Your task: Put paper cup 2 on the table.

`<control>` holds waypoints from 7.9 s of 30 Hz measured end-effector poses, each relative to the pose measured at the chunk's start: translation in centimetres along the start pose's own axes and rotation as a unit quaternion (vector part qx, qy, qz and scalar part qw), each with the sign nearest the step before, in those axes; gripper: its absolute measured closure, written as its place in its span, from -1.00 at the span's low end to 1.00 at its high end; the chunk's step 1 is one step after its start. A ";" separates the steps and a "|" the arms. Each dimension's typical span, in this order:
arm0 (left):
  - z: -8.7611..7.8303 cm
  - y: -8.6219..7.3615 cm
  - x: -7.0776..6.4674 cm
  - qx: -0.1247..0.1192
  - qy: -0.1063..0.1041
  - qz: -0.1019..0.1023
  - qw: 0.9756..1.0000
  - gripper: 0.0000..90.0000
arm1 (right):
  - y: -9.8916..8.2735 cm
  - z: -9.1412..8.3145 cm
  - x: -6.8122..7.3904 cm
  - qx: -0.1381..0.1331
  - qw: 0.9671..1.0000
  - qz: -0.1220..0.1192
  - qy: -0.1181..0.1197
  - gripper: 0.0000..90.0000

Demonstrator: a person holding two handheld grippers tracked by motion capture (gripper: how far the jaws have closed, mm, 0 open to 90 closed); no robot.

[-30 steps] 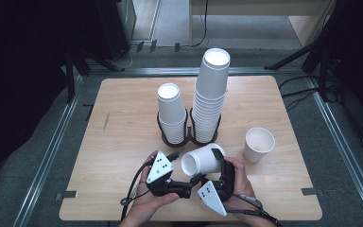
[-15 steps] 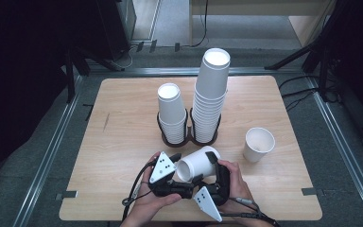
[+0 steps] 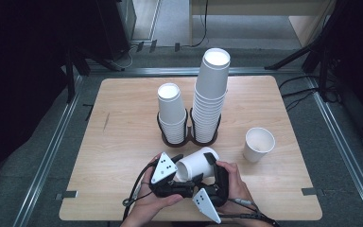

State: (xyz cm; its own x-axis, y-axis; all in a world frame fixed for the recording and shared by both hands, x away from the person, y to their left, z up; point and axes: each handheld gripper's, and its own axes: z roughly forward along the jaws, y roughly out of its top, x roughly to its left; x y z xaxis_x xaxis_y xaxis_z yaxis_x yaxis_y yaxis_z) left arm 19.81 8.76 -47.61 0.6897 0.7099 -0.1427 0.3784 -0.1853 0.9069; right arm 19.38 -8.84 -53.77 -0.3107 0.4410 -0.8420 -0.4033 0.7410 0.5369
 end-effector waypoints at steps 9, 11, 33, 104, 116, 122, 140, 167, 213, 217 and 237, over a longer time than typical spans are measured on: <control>0.0 0.0 -0.1 0.002 -0.002 -0.003 1.000 -0.60 | 0.1 0.0 0.1 -0.003 1.000 -0.002 0.003 -0.69; 0.0 0.0 0.0 0.003 -0.005 -0.006 1.000 -0.59 | 0.1 0.0 0.2 -0.003 1.000 -0.002 0.003 -0.69; -0.2 0.0 0.6 0.013 -0.027 -0.017 0.999 -0.53 | 0.0 0.0 0.3 -0.003 1.000 -0.010 0.008 -0.71; -3.6 -0.2 4.5 -0.173 0.049 -0.048 0.982 -0.51 | 1.3 -0.6 -3.3 0.008 0.975 0.220 0.025 -0.93; -3.4 -0.5 3.9 -0.213 0.028 -0.033 0.976 -0.51 | 1.5 -1.1 -5.9 0.005 0.923 0.383 0.035 -0.88; -3.5 -0.6 3.8 -0.233 0.022 -0.023 0.972 -0.51 | 1.8 -1.5 -6.9 -0.006 0.894 0.446 0.048 -0.88; -2.8 -1.2 3.0 -0.264 0.019 -0.003 0.964 -0.51 | 2.6 -1.6 -7.8 -0.021 0.725 0.679 0.114 -0.96; -1.4 -1.6 0.6 -0.271 0.003 0.039 0.962 -0.51 | 1.0 -1.3 -7.5 0.022 0.451 0.882 0.137 -0.96; 0.0 -2.3 -1.5 -0.253 -0.019 0.063 0.965 -0.56 | 0.5 -1.2 -6.9 0.004 0.382 0.916 0.121 -0.70; -0.1 -2.3 -1.5 -0.251 -0.017 0.067 0.965 -0.57 | 0.6 -1.3 -6.9 -0.004 0.393 0.912 0.119 -0.70; -0.6 -1.9 -0.7 -0.205 -0.025 0.068 0.976 -0.77 | 0.5 -1.7 -8.0 -0.039 0.466 0.881 0.063 -0.69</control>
State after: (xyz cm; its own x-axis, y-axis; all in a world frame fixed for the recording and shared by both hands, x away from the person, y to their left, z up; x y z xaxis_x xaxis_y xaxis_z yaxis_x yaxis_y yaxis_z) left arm 18.21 9.02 -48.96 0.7496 0.6616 -0.0204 0.0102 0.0193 0.9998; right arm 20.18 -12.92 -46.65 -0.2643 0.2936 0.9187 0.5460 -0.7397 0.3935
